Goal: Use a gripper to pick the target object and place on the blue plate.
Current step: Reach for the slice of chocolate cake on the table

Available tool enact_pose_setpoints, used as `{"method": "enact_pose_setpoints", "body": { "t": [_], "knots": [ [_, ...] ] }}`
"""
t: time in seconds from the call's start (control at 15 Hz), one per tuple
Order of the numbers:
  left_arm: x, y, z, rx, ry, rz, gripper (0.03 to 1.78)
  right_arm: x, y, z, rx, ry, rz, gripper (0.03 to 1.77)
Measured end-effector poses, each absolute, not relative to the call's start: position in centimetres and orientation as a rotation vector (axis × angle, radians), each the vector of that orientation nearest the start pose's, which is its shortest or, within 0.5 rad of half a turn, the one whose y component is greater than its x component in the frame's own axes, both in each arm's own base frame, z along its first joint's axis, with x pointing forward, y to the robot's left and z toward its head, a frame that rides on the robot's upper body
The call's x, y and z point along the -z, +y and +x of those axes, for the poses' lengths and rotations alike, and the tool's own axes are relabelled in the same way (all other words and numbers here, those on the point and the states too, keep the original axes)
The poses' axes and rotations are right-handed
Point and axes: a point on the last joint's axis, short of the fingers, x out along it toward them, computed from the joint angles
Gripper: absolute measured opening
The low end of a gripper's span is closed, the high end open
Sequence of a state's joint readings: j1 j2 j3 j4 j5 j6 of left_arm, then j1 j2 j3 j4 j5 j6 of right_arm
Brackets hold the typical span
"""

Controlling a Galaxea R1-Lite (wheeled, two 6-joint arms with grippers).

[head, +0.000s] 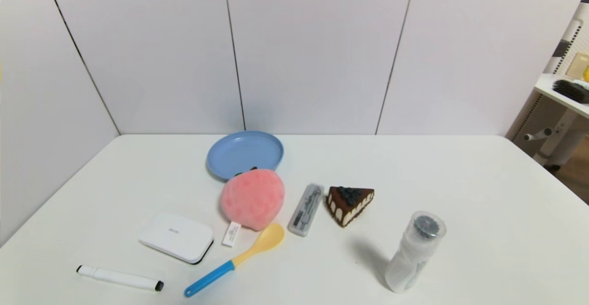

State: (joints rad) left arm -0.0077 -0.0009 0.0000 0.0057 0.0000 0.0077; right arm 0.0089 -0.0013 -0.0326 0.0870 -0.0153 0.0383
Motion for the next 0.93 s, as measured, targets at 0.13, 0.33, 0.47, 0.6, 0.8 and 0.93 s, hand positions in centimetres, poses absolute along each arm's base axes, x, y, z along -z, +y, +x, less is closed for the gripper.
{"method": "enact_pose_setpoints", "body": {
  "t": [0.13,0.33,0.47,0.6,0.8,0.93],
  "knots": [
    [-7.5,0.0,-2.3,0.008,0.006,0.012,1.69,-7.6,-0.1,-2.6,0.007,0.053,0.038,1.70],
    [-7.8,0.0,-2.2,0.006,0.010,0.019,1.69,-7.6,-0.1,-2.6,0.007,0.053,0.038,1.70],
    [-9.8,0.0,-2.2,0.007,0.001,0.019,1.69,-7.6,-0.1,-2.6,0.007,0.053,0.038,1.70],
    [-13.2,0.0,-1.8,0.011,-0.006,0.021,1.69,-7.6,-0.1,-2.6,0.007,0.053,0.038,1.70],
    [-20.2,0.0,0.1,0.057,-0.022,0.038,1.69,-7.6,-0.1,-2.6,0.007,0.053,0.038,1.70],
    [-25.1,-0.2,2.3,0.095,-0.042,0.057,1.69,-7.6,-0.1,-2.6,0.007,0.053,0.038,1.70]
  ]
}}
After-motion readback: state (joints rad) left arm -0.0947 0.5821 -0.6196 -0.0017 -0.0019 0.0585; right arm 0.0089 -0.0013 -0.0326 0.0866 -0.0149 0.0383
